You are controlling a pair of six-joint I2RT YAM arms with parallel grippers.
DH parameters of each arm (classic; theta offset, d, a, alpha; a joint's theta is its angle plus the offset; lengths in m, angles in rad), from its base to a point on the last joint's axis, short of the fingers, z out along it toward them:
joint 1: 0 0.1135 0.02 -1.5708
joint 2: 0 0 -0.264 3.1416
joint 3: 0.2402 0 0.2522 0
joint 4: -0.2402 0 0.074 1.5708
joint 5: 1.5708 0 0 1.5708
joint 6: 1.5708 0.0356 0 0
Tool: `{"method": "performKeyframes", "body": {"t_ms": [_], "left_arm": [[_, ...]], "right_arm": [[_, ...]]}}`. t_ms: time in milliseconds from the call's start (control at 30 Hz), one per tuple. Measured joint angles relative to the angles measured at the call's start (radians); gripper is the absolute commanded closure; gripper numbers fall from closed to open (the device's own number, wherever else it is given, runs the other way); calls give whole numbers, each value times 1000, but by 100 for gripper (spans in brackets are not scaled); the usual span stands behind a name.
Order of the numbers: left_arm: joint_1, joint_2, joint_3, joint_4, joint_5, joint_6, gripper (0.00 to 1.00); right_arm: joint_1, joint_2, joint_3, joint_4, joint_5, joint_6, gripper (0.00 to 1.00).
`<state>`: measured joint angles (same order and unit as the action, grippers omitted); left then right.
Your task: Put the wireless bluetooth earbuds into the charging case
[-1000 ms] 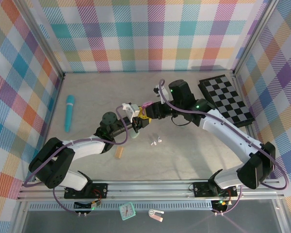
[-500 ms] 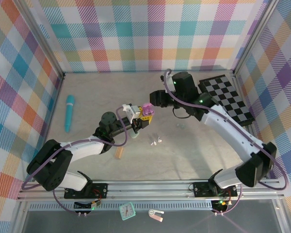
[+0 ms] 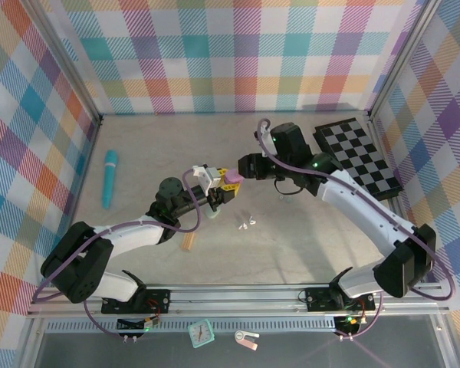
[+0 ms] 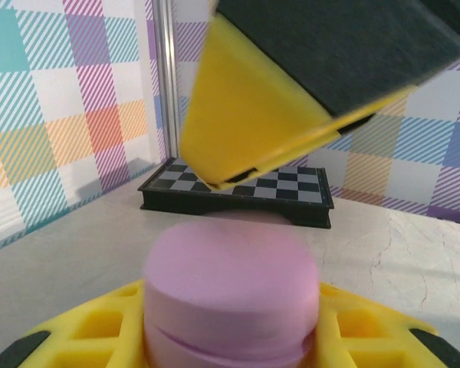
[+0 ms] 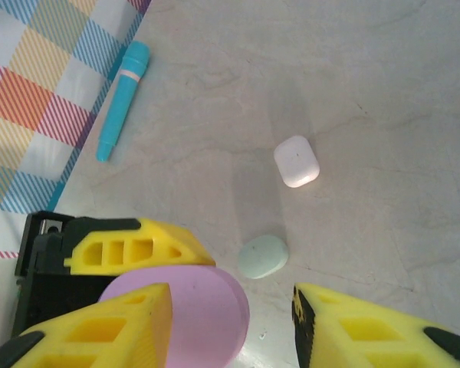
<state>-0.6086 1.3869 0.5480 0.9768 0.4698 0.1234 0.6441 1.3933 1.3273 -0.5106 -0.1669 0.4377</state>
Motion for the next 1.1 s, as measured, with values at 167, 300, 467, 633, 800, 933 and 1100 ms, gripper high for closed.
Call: {"method": "performKeyframes", "body": {"t_ms": [167, 300, 467, 633, 800, 933, 1100], "left_arm": [[0, -1, 0, 22, 1, -18, 70], [0, -3, 0, 26, 8, -36, 70], [0, -5, 0, 58, 13, -74, 70], [0, -7, 1, 110, 25, -117, 70], [0, -6, 11, 146, 30, -147, 70], [0, -6, 12, 160, 30, -158, 70], [0, -6, 18, 182, 30, -162, 70]], "right_arm": [[-14, -82, -79, 70, -20, 55, 39], [-82, -151, -191, 224, -146, 179, 29], [-127, -139, -306, 445, -327, 369, 27], [-126, -94, -369, 650, -467, 563, 30], [-124, -56, -404, 833, -538, 731, 37], [-124, -34, -419, 930, -561, 818, 44], [-124, -29, -428, 988, -565, 883, 53]]}}
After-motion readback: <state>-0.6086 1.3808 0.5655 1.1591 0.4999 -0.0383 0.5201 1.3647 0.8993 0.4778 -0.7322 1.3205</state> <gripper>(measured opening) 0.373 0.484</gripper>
